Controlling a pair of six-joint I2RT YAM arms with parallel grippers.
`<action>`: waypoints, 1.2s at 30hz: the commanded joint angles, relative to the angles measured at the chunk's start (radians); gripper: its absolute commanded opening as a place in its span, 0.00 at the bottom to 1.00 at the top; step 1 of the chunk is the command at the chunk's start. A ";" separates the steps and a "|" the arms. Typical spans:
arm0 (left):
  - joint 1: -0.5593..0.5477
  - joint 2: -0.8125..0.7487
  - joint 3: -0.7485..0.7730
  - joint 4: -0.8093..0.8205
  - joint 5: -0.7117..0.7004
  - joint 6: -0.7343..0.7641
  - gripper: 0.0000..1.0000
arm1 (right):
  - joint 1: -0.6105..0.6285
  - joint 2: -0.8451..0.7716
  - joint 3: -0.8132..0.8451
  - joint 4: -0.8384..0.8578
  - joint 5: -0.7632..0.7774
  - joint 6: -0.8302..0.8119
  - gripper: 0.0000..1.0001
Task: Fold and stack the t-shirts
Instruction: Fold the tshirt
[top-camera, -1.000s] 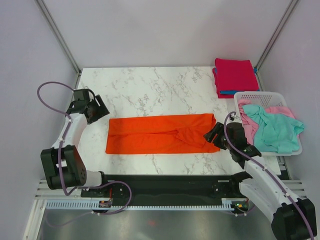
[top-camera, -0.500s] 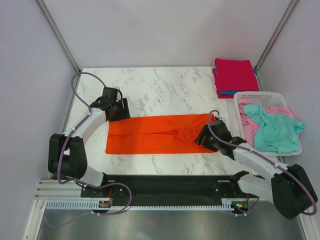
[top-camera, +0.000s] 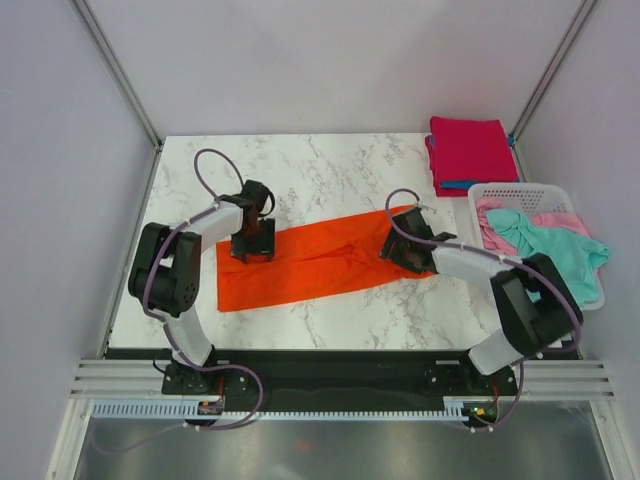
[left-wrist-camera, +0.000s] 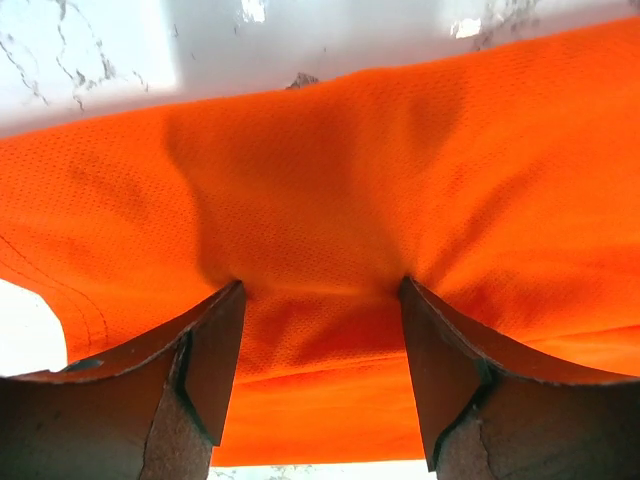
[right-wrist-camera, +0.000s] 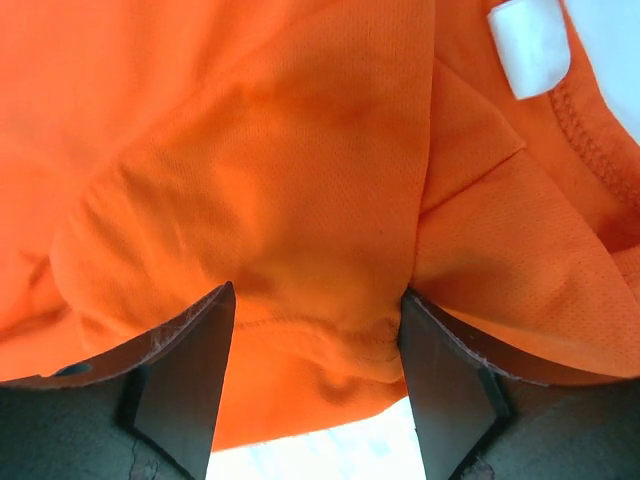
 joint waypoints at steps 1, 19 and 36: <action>-0.008 0.007 -0.012 -0.071 0.042 0.008 0.70 | -0.051 0.195 0.182 -0.001 0.012 -0.083 0.72; -0.144 -0.364 -0.412 0.253 0.653 -0.412 0.64 | -0.105 1.271 1.680 -0.285 -0.303 -0.266 0.71; -0.149 -0.835 -0.336 0.054 0.267 -0.397 0.68 | -0.103 1.012 1.596 -0.033 -0.524 -0.459 0.94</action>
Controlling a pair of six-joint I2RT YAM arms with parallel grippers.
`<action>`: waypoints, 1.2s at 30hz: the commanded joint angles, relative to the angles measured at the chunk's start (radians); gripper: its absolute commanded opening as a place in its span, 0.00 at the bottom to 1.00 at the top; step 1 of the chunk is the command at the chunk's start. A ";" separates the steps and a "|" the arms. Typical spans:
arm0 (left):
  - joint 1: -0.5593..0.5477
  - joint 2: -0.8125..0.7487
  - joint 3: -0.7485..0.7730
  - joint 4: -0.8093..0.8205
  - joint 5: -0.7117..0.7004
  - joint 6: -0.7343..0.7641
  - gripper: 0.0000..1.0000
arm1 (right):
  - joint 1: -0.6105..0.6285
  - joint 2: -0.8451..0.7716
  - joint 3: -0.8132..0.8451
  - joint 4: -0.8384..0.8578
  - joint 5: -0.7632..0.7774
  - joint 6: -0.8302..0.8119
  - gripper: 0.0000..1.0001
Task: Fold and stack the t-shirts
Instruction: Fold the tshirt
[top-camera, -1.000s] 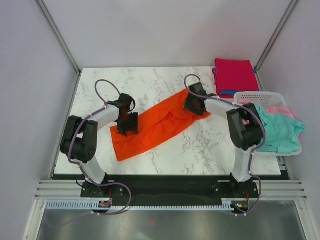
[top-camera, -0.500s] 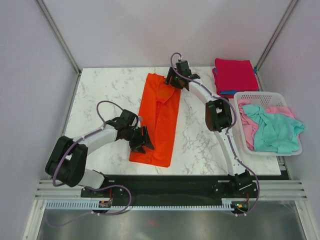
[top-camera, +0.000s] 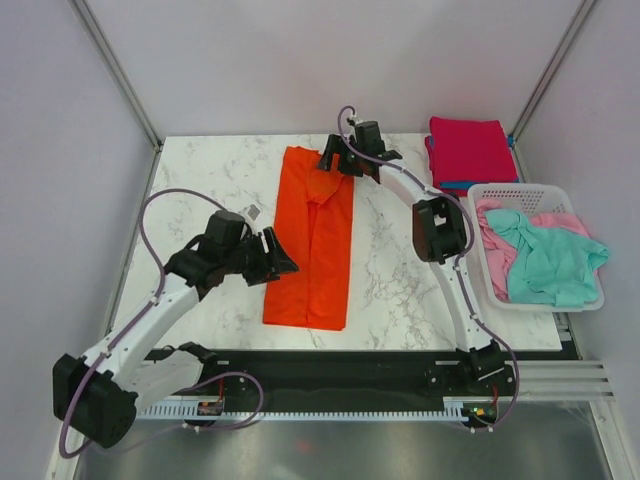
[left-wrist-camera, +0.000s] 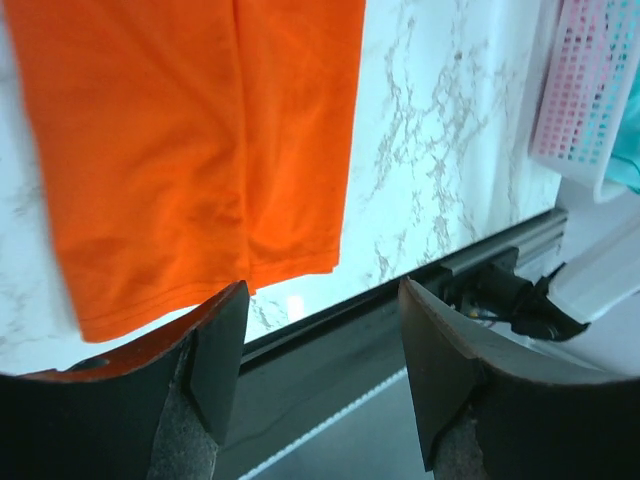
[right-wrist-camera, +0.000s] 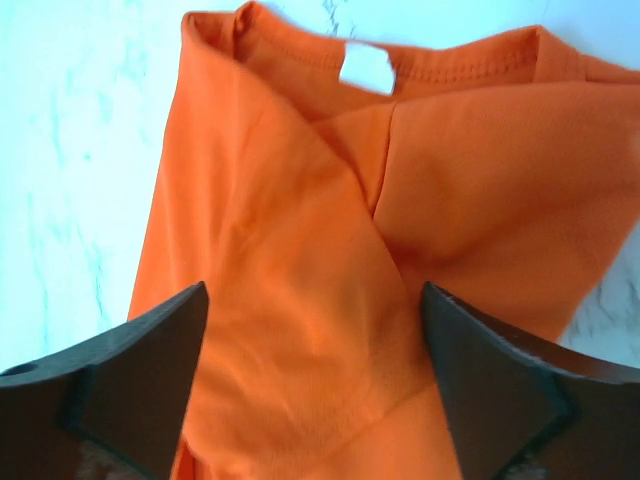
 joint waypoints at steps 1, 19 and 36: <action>0.000 -0.122 0.001 -0.073 -0.214 0.053 0.69 | 0.004 -0.215 -0.033 -0.048 0.056 -0.155 0.98; 0.002 -0.272 -0.232 -0.170 -0.496 -0.166 0.65 | 0.477 -1.416 -1.651 0.000 0.398 0.448 0.84; 0.003 -0.268 -0.456 0.034 -0.403 -0.177 0.63 | 0.743 -1.275 -1.772 0.198 0.550 0.697 0.62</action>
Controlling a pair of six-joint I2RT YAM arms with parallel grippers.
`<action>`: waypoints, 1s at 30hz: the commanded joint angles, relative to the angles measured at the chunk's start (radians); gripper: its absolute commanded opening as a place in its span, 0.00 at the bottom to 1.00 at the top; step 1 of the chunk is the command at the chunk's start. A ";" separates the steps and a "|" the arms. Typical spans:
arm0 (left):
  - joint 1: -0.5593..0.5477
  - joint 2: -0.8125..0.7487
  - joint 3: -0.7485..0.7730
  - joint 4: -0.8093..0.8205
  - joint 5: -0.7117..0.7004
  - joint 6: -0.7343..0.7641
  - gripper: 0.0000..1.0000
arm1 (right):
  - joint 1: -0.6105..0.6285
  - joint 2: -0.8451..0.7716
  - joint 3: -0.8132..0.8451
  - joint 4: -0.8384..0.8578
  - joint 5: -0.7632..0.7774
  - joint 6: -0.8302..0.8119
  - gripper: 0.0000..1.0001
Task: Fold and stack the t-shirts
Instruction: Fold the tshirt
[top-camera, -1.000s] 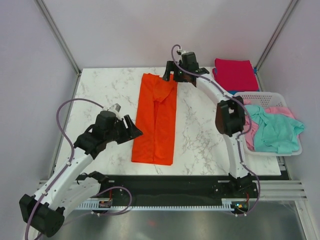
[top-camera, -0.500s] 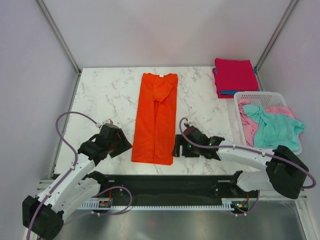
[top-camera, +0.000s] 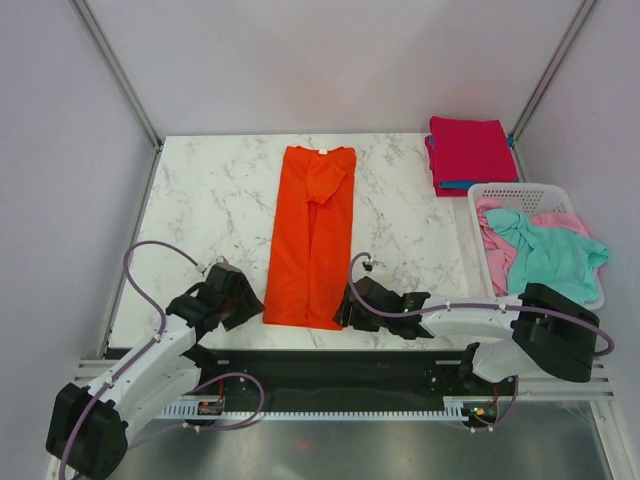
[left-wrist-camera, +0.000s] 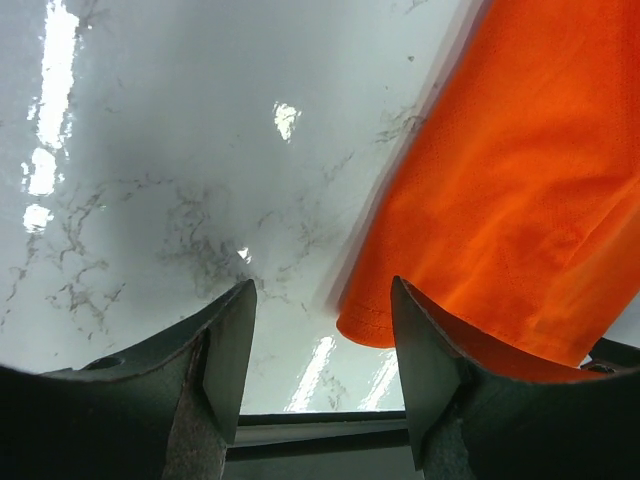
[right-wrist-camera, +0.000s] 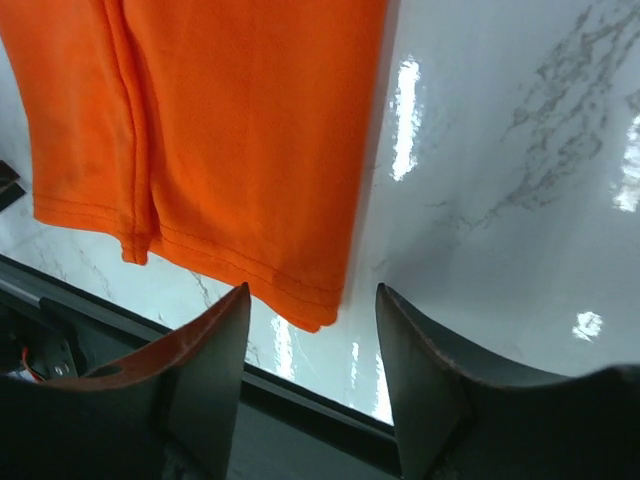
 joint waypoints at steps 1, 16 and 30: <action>0.002 0.000 -0.032 0.092 0.049 -0.017 0.64 | 0.036 0.035 0.002 0.045 0.050 0.062 0.58; -0.004 0.008 -0.057 0.156 0.127 0.033 0.51 | 0.055 0.058 -0.047 0.121 0.065 0.088 0.34; -0.047 -0.024 -0.045 0.198 0.231 0.016 0.02 | 0.050 -0.131 -0.095 -0.014 0.149 0.070 0.00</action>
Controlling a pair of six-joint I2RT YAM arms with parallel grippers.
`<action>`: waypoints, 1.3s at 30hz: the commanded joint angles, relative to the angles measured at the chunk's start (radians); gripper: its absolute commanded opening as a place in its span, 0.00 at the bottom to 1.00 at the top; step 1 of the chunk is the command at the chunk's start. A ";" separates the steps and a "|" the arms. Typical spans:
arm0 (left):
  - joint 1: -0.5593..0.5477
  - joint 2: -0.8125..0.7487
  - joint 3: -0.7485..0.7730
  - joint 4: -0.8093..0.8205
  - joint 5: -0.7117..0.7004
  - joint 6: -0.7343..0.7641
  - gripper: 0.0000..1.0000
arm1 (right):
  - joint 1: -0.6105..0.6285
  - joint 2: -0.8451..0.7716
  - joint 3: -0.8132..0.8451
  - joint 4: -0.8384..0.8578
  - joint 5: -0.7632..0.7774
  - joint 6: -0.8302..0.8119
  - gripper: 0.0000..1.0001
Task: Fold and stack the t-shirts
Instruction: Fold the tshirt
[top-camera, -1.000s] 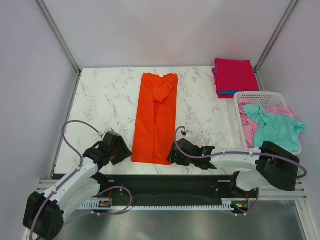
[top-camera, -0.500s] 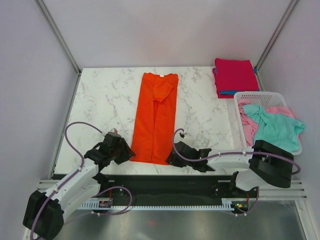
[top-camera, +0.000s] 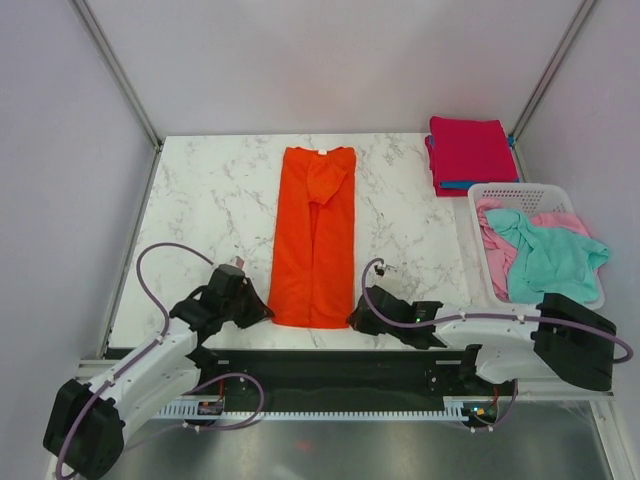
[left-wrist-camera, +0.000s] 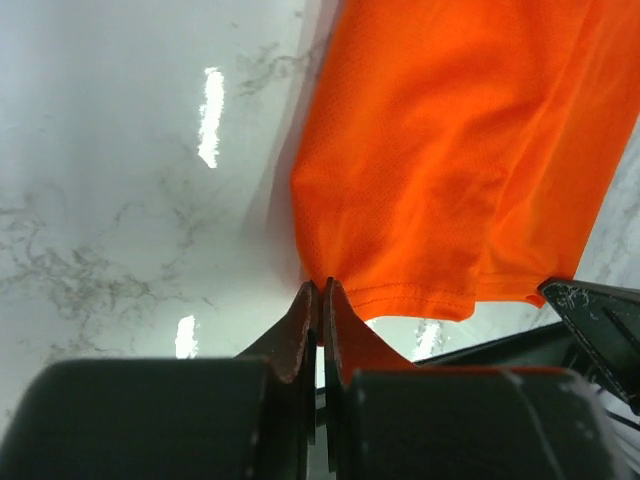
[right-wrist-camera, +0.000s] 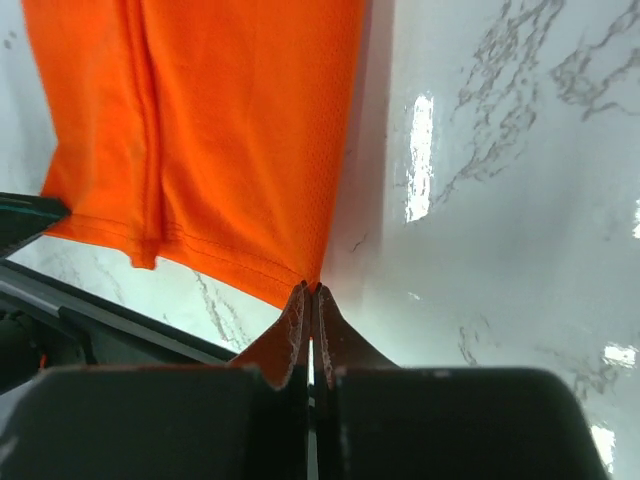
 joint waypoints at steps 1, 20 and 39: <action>-0.033 -0.050 0.020 0.016 0.054 -0.012 0.02 | 0.000 -0.126 -0.012 -0.127 0.072 -0.006 0.00; -0.090 0.175 0.565 -0.242 -0.041 0.152 0.02 | -0.222 -0.159 0.353 -0.382 0.083 -0.288 0.00; 0.232 0.894 1.117 -0.214 0.170 0.392 0.02 | -0.612 0.444 0.950 -0.395 -0.180 -0.603 0.00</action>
